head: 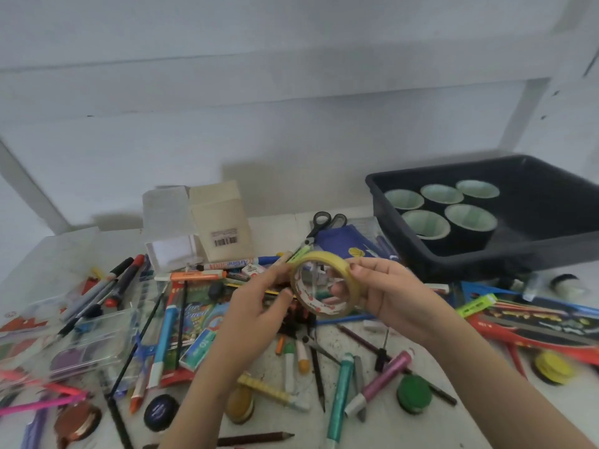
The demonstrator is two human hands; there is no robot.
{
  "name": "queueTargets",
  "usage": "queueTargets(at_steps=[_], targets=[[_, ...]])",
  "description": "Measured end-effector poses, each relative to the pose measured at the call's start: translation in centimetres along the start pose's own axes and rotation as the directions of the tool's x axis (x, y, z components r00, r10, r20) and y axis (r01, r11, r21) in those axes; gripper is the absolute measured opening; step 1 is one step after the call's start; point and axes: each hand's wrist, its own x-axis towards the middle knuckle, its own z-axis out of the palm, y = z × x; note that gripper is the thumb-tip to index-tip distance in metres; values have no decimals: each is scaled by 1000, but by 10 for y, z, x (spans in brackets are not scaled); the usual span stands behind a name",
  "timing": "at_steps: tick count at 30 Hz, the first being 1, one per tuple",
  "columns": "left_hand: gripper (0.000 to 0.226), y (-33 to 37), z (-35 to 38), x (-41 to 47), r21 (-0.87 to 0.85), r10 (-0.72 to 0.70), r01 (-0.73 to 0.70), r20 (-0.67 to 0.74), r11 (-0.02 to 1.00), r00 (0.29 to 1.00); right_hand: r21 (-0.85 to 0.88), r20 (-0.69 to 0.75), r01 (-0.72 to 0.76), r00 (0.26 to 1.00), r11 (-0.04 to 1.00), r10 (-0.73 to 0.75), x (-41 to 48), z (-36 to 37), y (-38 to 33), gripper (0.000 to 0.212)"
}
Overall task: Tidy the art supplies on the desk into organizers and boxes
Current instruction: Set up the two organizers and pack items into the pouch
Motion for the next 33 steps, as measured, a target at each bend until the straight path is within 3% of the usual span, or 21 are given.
queueTargets(at_steps=[8, 14, 17, 20, 23, 27, 30, 33], targets=[[39, 60, 74, 42, -233, 0, 22, 92, 972, 996, -162, -89, 140, 984, 977, -156, -33, -66, -50, 27], [32, 103, 131, 85, -365, 45, 13, 152, 931, 987, -386, -42, 215, 967, 897, -250, -55, -115, -100, 21], [32, 113, 163, 115, -361, 45, 7, 135, 932, 990, -653, -74, 142, 966, 744, -249, -59, -150, -122, 14], [43, 115, 194, 142, -211, 95, -56, 179, 976, 979, -880, -128, 29, 947, 475, -295, -59, -187, -136, 10], [45, 117, 223, 164, -83, 120, -102, 242, 991, 963, -972, -141, -62, 927, 228, -347, -55, -221, -143, 16], [48, 121, 258, 184, 57, 117, -140, 303, 988, 946, -973, -178, -222, 898, -66, -403, -43, -267, -147, 9], [48, 123, 274, 190, 134, 81, -131, 327, 982, 942, -944, -244, -310, 885, -111, -396, -31, -293, -146, 7], [46, 118, 279, 192, 192, 35, -105, 337, 976, 941, -934, -323, -354, 895, -51, -307, -17, -306, -140, 13]])
